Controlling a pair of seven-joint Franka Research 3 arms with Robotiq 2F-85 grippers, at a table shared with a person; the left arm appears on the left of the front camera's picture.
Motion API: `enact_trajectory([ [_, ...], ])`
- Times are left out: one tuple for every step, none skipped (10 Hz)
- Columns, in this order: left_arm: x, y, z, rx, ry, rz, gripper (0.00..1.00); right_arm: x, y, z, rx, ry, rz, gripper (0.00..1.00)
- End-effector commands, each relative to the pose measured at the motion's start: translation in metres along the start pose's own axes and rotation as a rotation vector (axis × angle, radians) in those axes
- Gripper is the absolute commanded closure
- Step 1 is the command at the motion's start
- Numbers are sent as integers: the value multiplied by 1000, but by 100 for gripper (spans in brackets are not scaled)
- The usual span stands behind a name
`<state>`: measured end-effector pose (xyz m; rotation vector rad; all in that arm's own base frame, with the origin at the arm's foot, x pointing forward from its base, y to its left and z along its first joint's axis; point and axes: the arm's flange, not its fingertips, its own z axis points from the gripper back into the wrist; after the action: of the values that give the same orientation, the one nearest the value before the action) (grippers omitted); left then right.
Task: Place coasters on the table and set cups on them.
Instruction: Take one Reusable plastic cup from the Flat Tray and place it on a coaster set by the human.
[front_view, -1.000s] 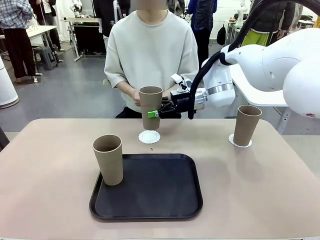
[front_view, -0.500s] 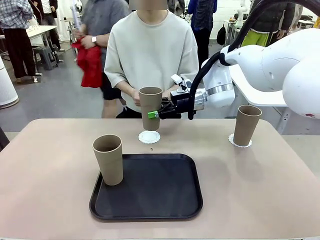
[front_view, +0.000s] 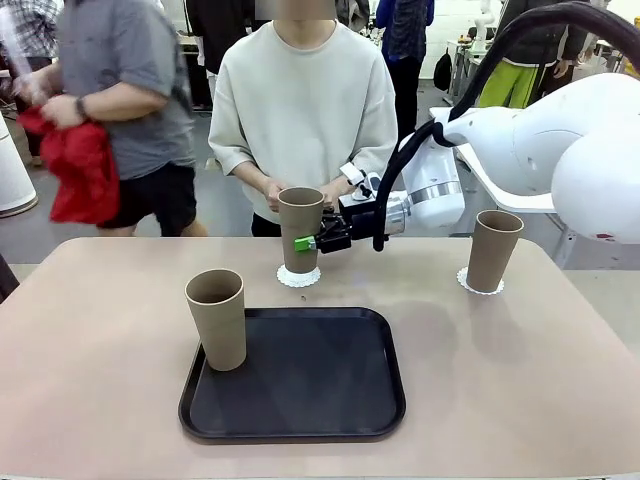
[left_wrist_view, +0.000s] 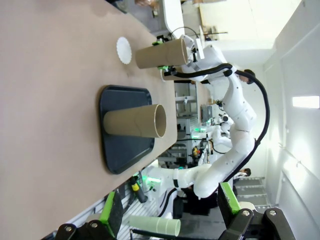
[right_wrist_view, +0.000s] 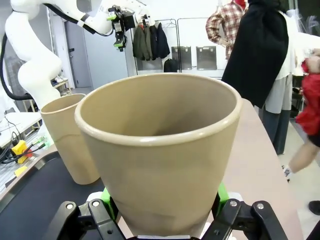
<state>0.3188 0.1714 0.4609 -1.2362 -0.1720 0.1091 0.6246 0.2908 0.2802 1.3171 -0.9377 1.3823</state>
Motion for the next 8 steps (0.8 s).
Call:
enact_trajectory([
  [-1,-2,1,-13,-4,-10,0,-3,-16,-2,17,-11,16,16],
  [-1,-2,1,-13,-4,-10,0,-7,-21,-3,10,-3,14,16],
  [-1,-2,1,-13,-4,-10,0,-11,-24,-4,8,-1,-3,16],
  [-1,-2,1,-13,-4,-10,0,-15,-29,-2,-3,4,5,16],
  [-1,-2,1,-13,-4,-10,0,-18,-31,-3,-5,6,15,16],
  [-1,-2,1,-13,-4,-10,0,-20,-32,-5,-9,6,9,16],
  [-1,-2,1,-13,-4,-10,0,-23,-35,-3,-9,13,-1,16],
  [-1,-2,1,-13,-4,-10,0,-25,-36,-4,-9,16,-6,16],
])
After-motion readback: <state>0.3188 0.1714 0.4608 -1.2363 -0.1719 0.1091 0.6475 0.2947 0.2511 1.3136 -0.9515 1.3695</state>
